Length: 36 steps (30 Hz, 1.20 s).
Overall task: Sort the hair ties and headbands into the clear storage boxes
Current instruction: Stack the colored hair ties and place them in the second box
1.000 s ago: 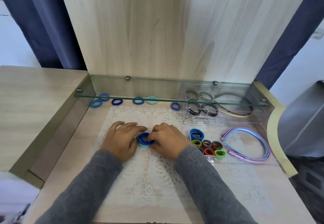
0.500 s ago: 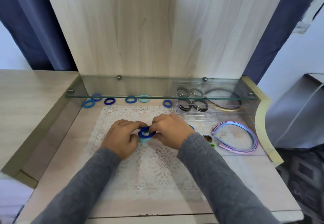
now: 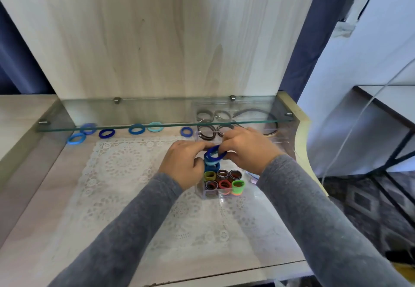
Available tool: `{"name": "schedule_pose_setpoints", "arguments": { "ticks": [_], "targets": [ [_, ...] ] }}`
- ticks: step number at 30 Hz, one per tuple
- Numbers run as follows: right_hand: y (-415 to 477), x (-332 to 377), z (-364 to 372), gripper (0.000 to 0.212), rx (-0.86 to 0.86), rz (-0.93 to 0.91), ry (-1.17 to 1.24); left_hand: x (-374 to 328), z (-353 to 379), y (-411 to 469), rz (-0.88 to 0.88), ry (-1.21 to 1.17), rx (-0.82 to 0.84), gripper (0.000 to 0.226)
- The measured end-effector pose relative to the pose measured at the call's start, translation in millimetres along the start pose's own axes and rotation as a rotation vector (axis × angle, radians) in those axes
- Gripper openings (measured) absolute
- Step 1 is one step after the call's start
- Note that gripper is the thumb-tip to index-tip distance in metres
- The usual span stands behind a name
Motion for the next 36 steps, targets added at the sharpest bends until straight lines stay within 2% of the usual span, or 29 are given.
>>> {"name": "schedule_pose_setpoints", "arguments": {
  "ticks": [9, 14, 18, 25, 31, 36],
  "targets": [
    [-21.3, -25.2, 21.3, 0.018, -0.039, 0.056, -0.017, -16.6, 30.4, 11.9, 0.037, 0.042, 0.041, 0.052],
    [-25.5, -31.3, 32.8, 0.018, -0.036, 0.083, 0.025, -6.2, 37.3, 13.6, 0.034, -0.030, -0.034, 0.052],
    [-27.0, -35.7, 34.7, 0.023, -0.002, 0.093, 0.050, 6.2, 42.5, 12.9, 0.040, -0.141, -0.087, 0.044],
    [-21.8, -36.6, 41.4, 0.027, 0.131, 0.088, 0.113, 14.8, 47.1, 8.4, 0.172, -0.178, -0.148, 0.036],
    [-20.3, -34.8, 37.4, 0.038, 0.230, 0.123, 0.125, 13.4, 46.1, 8.1, 0.180, -0.194, -0.163, 0.033],
    [-16.5, -33.6, 31.8, 0.043, 0.215, 0.136, 0.145, 11.9, 46.7, 8.5, 0.209, -0.169, -0.150, 0.032]
  ]
}}
Point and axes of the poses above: each hand's wrist, its own y-axis towards the middle knuckle, its own z-axis out of the palm, x = y × z, the point moved 1 cm from there along y, towards the middle knuckle, and after that the axes turned 12 degrees about -z, right-handed, at the moved point
